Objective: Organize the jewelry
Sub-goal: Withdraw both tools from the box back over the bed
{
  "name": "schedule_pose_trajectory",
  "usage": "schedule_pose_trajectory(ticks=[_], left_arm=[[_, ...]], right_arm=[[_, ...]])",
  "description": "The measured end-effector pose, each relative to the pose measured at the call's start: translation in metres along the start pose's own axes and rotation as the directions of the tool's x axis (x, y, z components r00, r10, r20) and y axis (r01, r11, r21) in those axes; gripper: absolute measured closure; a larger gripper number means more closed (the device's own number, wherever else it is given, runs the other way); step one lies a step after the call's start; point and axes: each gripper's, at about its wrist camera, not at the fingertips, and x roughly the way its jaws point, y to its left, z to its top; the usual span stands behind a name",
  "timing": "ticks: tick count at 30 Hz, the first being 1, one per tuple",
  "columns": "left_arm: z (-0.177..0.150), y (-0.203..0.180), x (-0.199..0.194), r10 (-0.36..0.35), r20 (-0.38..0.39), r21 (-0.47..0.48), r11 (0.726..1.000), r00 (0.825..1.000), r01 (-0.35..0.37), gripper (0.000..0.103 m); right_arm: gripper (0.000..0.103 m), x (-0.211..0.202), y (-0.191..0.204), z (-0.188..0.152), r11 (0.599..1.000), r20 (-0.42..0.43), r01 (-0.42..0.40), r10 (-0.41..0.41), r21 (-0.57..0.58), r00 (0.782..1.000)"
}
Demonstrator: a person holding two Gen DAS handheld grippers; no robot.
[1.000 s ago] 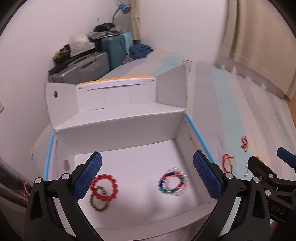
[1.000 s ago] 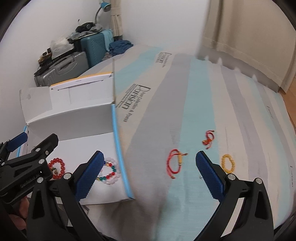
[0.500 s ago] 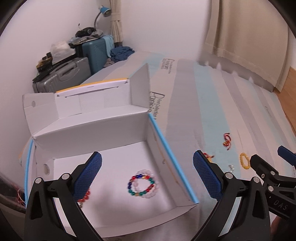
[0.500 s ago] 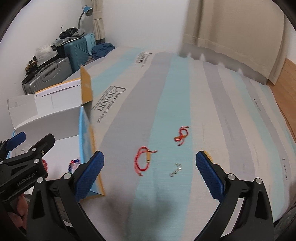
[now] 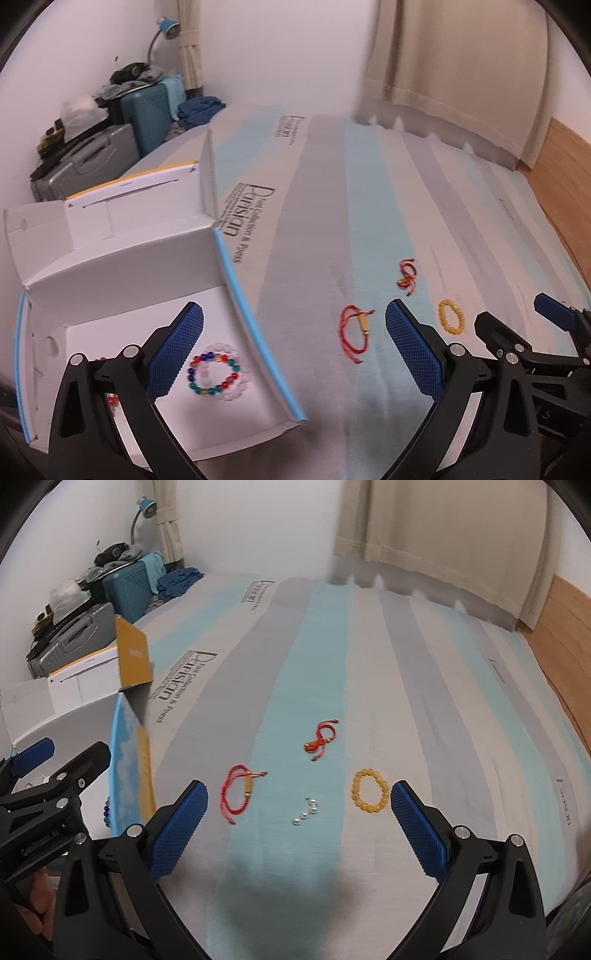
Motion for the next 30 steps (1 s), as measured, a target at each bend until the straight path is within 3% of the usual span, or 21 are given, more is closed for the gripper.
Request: schedule_pose_trajectory(ticks=[16,30], left_arm=[[-0.006,-0.062,0.041,-0.067,-0.057,0.061,0.996,0.996,0.071,0.006],[-0.022,-0.113,0.089,-0.157,-0.151,0.113,0.978,0.976,0.175,0.006]], right_arm=[[0.008,0.035,-0.089,-0.002,0.994,-0.033,0.016,-0.013,0.105,0.999],[0.009,0.08,-0.124,0.012,0.994,-0.07,0.018,-0.01,0.109,0.997]])
